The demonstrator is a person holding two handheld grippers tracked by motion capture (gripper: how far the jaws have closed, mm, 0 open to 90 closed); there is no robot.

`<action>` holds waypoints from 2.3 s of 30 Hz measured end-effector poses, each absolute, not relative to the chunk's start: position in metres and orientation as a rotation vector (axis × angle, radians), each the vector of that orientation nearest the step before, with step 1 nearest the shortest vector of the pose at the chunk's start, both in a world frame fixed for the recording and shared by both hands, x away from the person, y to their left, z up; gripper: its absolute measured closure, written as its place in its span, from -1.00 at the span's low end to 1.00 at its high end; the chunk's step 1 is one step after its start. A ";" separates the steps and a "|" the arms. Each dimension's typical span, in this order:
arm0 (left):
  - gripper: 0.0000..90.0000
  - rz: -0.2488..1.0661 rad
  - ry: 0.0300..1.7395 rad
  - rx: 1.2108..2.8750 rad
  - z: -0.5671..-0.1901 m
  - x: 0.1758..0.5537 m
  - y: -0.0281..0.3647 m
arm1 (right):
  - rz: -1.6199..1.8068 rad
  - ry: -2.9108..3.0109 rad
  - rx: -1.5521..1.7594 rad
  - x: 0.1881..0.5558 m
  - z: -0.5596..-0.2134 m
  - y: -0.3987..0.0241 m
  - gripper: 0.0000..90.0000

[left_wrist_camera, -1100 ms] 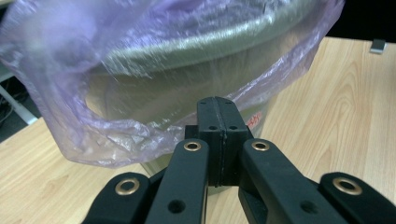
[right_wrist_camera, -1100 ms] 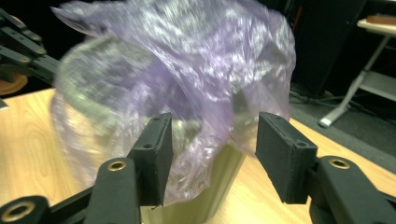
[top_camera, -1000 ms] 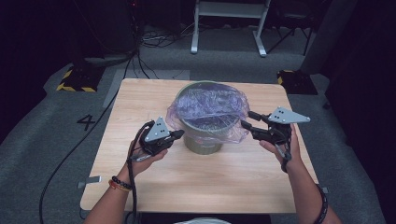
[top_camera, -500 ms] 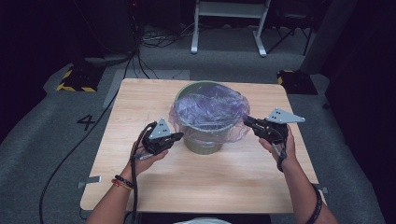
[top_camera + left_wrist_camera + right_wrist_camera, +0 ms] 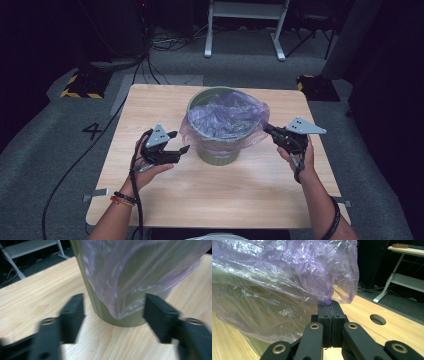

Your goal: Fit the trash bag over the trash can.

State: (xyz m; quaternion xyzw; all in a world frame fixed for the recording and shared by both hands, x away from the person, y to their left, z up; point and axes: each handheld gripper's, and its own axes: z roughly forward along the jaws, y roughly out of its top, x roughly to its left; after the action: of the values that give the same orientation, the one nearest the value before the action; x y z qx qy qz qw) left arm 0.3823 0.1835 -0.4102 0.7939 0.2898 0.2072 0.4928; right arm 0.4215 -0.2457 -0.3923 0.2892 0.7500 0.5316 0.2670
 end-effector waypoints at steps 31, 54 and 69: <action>0.99 0.702 0.478 2.005 -0.353 0.391 0.155 | 1.329 1.861 0.553 0.434 -0.327 -0.237 0.93; 1.00 0.626 0.679 1.885 -0.363 0.458 0.177 | 1.126 2.023 0.722 0.522 -0.319 -0.203 0.99; 1.00 0.505 0.837 1.831 -0.402 0.502 0.180 | 1.108 2.103 0.936 0.557 -0.369 -0.221 1.00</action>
State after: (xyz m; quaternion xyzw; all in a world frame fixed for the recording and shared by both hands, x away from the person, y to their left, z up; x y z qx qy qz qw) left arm 0.5025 0.1804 -0.4019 0.7599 0.3472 0.2094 0.5080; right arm 0.5569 -0.2213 -0.3688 0.3507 0.7881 0.4151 0.2892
